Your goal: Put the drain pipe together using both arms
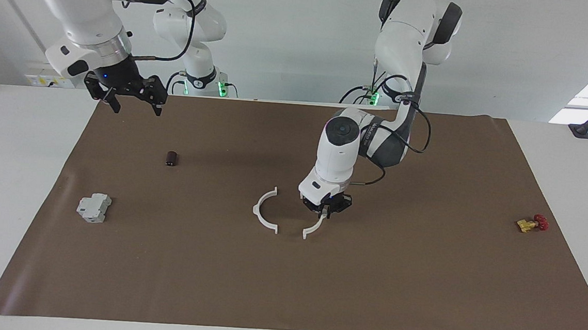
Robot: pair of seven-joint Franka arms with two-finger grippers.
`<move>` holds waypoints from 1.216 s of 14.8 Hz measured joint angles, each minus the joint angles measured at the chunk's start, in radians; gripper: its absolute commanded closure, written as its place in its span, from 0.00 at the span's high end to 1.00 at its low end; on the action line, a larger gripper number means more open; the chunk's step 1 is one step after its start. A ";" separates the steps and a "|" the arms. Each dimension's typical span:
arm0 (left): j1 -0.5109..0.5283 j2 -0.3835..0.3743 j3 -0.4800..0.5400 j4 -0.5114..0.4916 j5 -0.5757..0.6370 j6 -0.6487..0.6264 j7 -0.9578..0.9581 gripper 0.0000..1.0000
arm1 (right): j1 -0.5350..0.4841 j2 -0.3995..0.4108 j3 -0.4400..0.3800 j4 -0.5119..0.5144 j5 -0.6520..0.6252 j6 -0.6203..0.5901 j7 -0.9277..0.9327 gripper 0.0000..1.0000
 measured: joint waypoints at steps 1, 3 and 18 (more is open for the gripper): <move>-0.009 0.015 0.000 0.012 0.000 -0.005 -0.010 0.00 | -0.004 0.000 0.000 -0.013 0.000 0.009 0.000 1.00; -0.045 0.071 0.010 0.057 0.000 -0.017 -0.034 0.00 | -0.010 0.000 0.000 -0.033 0.000 0.032 0.000 1.00; -0.115 0.116 0.025 0.107 0.000 -0.041 -0.043 0.00 | -0.010 -0.051 -0.009 -0.115 -0.016 0.081 -0.045 1.00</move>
